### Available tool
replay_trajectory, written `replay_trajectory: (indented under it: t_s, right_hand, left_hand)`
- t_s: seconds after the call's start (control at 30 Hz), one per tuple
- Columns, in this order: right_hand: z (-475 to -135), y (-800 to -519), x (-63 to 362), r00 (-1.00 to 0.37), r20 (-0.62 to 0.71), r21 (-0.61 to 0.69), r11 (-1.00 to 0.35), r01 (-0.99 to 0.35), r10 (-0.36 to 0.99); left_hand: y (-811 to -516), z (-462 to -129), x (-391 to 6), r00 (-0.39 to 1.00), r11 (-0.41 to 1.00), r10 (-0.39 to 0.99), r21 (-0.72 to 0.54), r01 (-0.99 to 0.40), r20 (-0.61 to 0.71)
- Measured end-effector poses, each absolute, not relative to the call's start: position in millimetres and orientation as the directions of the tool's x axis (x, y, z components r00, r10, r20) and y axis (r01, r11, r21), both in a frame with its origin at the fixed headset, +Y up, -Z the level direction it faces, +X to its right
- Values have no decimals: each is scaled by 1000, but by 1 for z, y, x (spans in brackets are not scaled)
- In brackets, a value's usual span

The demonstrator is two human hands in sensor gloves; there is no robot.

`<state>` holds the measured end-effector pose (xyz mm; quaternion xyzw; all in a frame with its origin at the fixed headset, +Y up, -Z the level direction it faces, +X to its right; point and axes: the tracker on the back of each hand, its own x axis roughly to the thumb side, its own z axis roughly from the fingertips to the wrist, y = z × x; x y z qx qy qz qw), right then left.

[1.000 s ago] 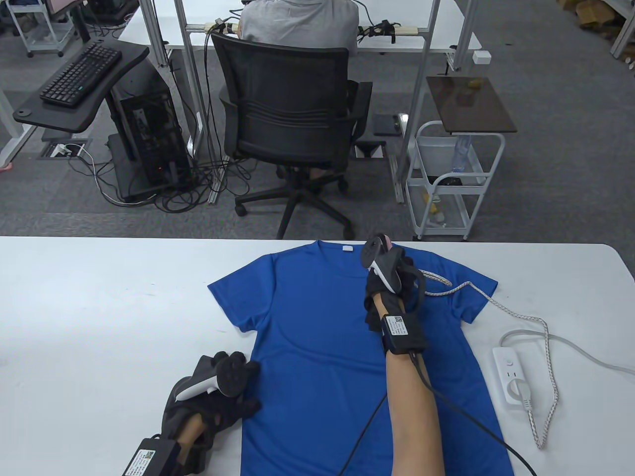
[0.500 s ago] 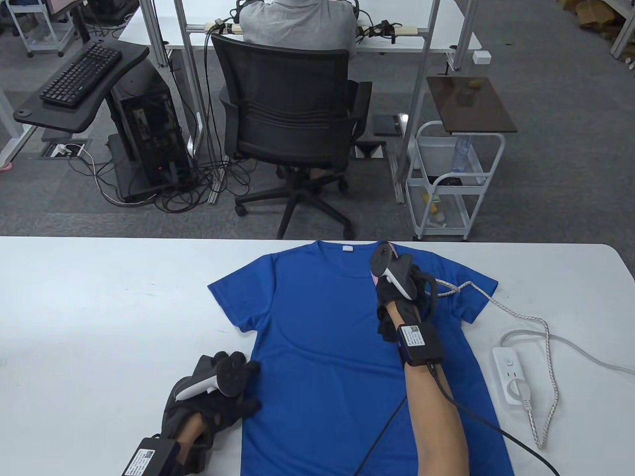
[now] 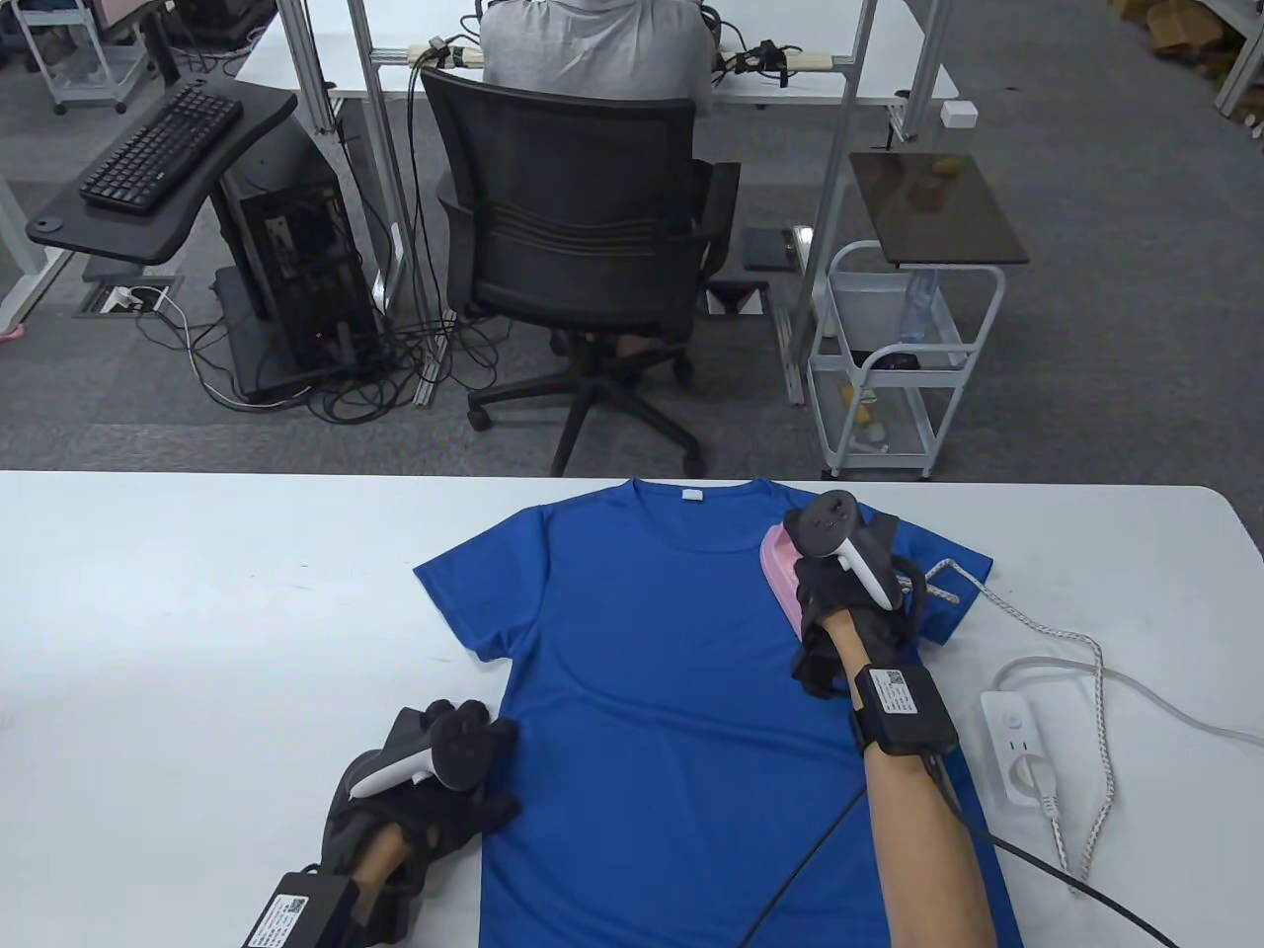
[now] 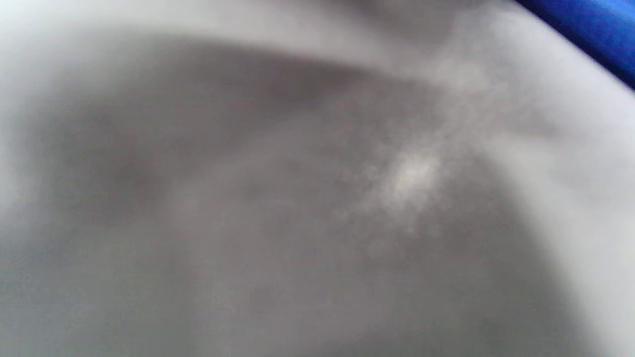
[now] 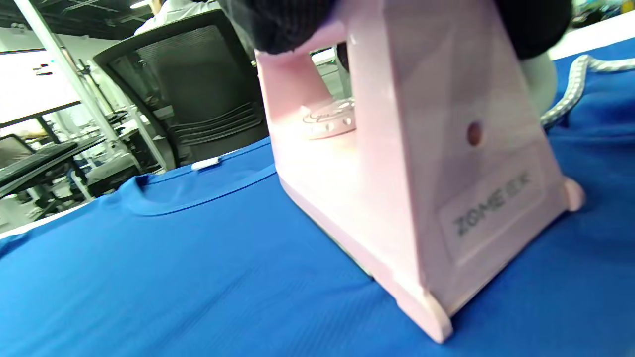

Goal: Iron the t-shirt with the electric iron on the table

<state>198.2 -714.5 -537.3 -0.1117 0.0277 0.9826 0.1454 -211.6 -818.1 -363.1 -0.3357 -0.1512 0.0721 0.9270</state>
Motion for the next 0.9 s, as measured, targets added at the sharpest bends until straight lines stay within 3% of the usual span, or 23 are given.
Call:
replay_trajectory:
  t_s: [0.3,0.53,0.67,0.77,0.9]
  right_hand:
    - [-563,-718,214,-876,-369,-95,-950,-298,311]
    - [-571,-719,216,-886,-390,-134,-967,-216,252]
    - [-576,-722,231,-862,-468,-183,-976,-120,194]
    - [-579,-724,240,-851,-489,-185,-976,-114,192]
    - [-582,-722,251,-863,-455,-89,-975,-202,220]
  left_hand:
    - [-818,-363,-212,944,765,234,-643,-31,232]
    - [-818,-363,-212,946,765,227,-644,-27,230]
    - [-818,-363,-212,947,768,227,-640,-30,229]
    - [-818,-363,-212,947,769,224,-639,-28,228]
    - [-817,-363,-211,947,769,228,-639,-32,227]
